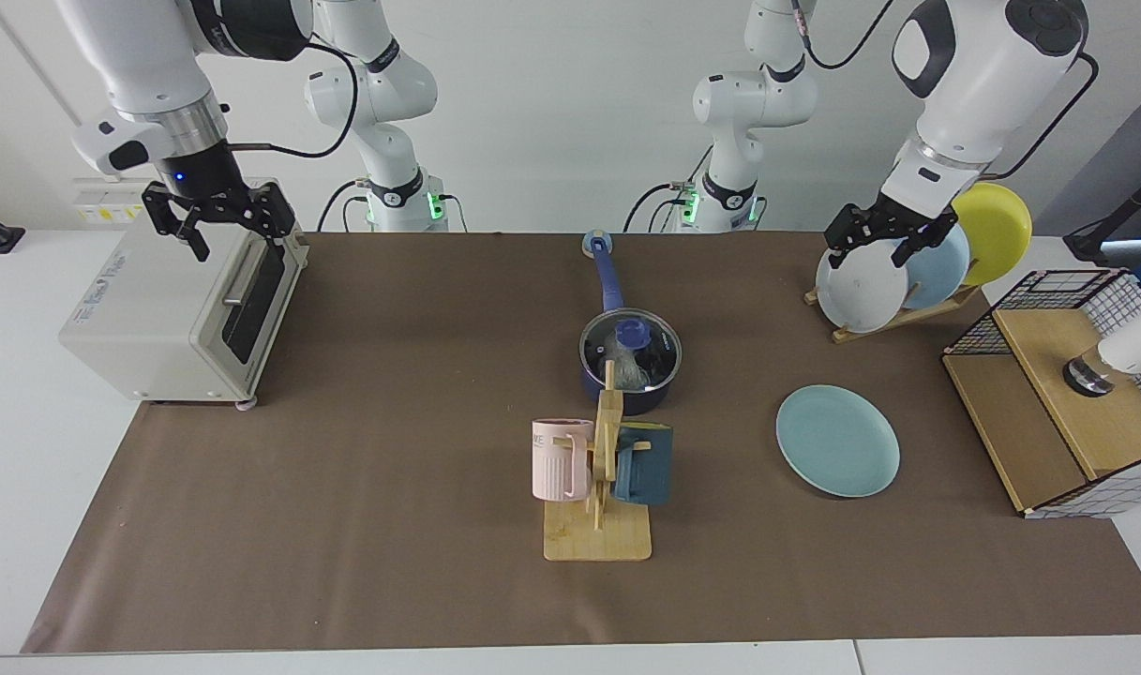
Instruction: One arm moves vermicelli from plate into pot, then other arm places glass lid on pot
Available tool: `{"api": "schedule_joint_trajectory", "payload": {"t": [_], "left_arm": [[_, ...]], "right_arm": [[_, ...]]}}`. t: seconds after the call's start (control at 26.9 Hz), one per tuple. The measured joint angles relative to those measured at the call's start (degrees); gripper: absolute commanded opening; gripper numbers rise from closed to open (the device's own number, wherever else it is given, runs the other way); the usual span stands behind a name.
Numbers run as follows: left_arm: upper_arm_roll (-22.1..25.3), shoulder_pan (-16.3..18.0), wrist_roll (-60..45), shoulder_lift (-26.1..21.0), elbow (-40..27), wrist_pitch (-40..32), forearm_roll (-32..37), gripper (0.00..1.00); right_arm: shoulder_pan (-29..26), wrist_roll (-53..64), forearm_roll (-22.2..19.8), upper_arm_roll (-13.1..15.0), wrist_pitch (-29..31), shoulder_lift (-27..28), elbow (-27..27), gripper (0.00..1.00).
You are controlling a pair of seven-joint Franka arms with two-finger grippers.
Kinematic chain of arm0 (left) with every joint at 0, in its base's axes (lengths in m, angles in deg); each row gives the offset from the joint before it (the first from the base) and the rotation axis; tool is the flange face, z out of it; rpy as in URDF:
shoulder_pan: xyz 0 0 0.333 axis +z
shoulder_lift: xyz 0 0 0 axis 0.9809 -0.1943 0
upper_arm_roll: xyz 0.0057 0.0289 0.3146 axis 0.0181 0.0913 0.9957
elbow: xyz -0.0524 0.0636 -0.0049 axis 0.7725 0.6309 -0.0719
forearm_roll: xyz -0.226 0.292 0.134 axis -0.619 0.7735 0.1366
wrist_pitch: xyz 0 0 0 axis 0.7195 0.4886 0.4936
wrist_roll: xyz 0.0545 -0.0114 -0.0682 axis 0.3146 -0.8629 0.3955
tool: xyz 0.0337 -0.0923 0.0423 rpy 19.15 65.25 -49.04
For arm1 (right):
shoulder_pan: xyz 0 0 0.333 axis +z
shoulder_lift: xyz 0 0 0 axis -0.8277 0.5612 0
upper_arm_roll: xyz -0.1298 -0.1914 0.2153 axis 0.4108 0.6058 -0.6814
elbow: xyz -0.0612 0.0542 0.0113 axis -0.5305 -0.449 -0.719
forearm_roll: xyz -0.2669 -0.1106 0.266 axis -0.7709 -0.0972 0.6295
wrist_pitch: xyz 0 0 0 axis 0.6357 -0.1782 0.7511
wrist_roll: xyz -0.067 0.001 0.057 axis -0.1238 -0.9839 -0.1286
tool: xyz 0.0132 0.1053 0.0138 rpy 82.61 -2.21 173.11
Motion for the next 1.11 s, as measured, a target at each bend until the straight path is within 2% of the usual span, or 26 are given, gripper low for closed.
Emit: {"api": "schedule_joint_trajectory", "payload": {"t": [0.22, 0.59, 1.11], "left_arm": [[0.00, 0.00, 0.00, 0.00, 0.00, 0.00, 0.00, 1.00], [0.00, 0.00, 0.00, 0.00, 0.00, 0.00, 0.00, 1.00], [0.00, 0.00, -0.01, 0.00, 0.00, 0.00, 0.00, 1.00]], "right_arm": [[-3.69, -0.35, 0.07, -3.88, -2.36, 0.00, -2.68, 1.00], [-3.63, -6.64, 0.07, -5.23, -2.58, 0.05, -3.06, 1.00], [-7.48, -0.59, 0.66, -7.25, -2.65, 0.30, -3.15, 1.00]]}}
